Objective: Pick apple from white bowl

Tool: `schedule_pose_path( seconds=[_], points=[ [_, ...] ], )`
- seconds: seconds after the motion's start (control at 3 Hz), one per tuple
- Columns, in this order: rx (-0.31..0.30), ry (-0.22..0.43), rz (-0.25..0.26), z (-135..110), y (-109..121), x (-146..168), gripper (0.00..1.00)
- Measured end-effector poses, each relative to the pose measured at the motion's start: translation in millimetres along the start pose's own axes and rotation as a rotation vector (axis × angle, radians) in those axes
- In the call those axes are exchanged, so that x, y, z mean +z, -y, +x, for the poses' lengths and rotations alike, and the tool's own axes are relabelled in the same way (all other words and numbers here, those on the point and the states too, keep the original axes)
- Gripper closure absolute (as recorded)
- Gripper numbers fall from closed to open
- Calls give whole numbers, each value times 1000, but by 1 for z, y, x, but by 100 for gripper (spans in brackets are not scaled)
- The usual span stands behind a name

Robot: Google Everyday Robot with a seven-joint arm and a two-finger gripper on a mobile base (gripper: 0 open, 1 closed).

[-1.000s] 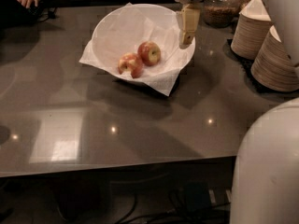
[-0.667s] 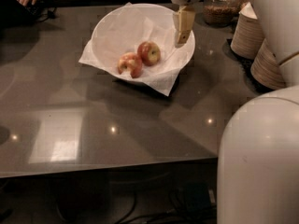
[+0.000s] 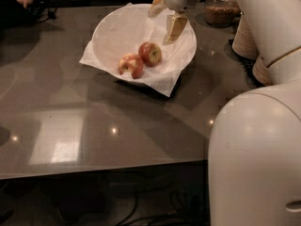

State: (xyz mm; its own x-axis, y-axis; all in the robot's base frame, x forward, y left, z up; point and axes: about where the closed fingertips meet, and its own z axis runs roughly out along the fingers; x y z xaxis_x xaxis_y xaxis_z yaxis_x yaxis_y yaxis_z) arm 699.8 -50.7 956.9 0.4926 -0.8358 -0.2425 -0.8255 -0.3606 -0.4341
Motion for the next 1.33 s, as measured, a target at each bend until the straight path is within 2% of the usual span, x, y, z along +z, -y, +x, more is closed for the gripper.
schedule_pose_path(
  seconds=[1.33],
  points=[
    [7,69,-94,0,-11,55,32]
  ],
)
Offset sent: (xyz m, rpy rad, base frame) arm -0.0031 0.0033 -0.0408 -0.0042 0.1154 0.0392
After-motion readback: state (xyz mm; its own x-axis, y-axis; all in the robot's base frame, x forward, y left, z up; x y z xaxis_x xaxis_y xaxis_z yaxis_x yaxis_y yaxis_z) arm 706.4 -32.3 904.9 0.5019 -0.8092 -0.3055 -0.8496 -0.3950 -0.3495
